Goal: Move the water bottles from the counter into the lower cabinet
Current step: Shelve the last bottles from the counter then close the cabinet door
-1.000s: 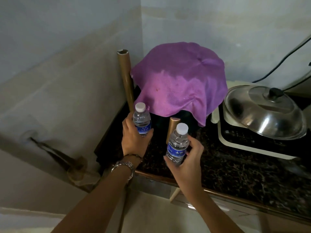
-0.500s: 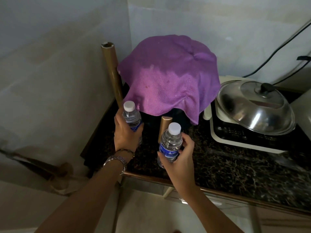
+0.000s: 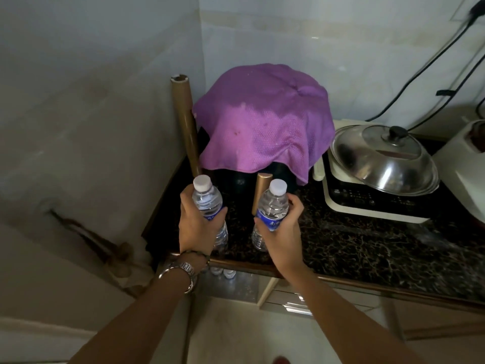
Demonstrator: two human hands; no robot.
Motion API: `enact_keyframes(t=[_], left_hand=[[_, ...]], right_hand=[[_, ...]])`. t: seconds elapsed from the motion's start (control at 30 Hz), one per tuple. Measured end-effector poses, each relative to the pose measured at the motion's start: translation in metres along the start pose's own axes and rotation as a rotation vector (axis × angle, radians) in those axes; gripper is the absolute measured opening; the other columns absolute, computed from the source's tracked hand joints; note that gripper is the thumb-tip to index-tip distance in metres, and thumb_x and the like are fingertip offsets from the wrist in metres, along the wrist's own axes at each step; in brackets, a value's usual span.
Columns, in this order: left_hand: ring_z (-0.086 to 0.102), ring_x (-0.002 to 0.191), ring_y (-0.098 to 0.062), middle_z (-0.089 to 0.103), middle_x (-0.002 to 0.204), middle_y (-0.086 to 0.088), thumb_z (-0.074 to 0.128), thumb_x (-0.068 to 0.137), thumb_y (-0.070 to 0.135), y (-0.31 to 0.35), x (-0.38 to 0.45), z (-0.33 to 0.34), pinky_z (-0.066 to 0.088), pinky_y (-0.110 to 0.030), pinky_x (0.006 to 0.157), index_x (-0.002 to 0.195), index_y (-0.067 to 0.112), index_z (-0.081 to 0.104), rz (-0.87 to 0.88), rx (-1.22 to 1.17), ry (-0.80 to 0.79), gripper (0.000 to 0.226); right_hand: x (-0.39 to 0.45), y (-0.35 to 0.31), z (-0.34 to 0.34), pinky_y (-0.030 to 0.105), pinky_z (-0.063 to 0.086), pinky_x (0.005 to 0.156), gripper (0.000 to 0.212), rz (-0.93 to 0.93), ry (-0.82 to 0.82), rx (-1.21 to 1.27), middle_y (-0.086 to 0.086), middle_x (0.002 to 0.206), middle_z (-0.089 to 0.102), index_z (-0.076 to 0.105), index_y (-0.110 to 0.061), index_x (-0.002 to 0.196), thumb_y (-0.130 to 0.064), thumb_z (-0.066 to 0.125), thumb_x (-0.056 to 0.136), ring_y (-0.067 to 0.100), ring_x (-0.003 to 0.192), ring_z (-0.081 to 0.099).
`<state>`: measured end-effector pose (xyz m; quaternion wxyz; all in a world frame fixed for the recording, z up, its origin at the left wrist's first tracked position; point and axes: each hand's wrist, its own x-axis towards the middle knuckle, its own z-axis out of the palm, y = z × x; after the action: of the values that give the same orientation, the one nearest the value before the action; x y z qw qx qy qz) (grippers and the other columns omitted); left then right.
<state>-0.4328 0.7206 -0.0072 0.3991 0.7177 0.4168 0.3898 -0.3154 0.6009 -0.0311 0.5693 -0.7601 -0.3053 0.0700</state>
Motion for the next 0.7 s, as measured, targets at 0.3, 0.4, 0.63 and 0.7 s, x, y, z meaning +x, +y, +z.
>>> enact_keyframes(t=[0.3,0.4,0.63,0.7], left_hand=[[0.057,0.106,-0.020,0.055,0.122,0.000,0.082,0.066,0.020,-0.002,-0.052,-0.066,0.049,-0.033,0.084,0.124,0.022,0.036,0.065,-0.009,-0.056,0.074],[0.057,0.106,-0.022,0.055,0.122,0.000,0.082,0.066,0.020,-0.003,-0.069,-0.082,0.050,-0.036,0.086,0.123,0.024,0.036,0.059,-0.018,-0.069,0.073],[0.058,0.103,-0.019,0.057,0.120,0.004,0.081,0.065,0.023,-0.003,-0.114,-0.093,0.046,-0.029,0.081,0.122,0.032,0.036,-0.005,-0.045,-0.116,0.073],[0.058,0.104,-0.019,0.058,0.119,0.006,0.082,0.065,0.022,-0.005,-0.125,-0.091,0.046,-0.030,0.083,0.122,0.032,0.037,-0.029,-0.046,-0.124,0.073]], right_hand=[[-0.043,-0.019,-0.013,0.007,0.047,0.071,0.077,0.065,0.011,0.052,-0.018,0.102,0.056,0.027,-0.028,0.122,-0.007,0.080,0.071,-0.003,0.092,0.061],[-0.070,-0.028,-0.018,0.020,0.052,0.076,0.078,0.078,0.019,0.044,-0.020,0.102,0.058,0.027,-0.037,0.118,-0.012,0.082,0.069,0.001,0.092,0.063],[-0.124,-0.031,-0.025,0.043,0.056,0.082,0.081,0.087,-0.097,-0.050,-0.025,0.106,0.057,0.027,-0.046,0.117,-0.024,0.086,0.066,0.009,0.097,0.064],[-0.132,-0.026,-0.025,0.041,0.056,0.082,0.080,0.102,-0.130,-0.059,-0.030,0.103,0.058,0.028,-0.052,0.113,-0.024,0.086,0.065,0.004,0.096,0.064]])
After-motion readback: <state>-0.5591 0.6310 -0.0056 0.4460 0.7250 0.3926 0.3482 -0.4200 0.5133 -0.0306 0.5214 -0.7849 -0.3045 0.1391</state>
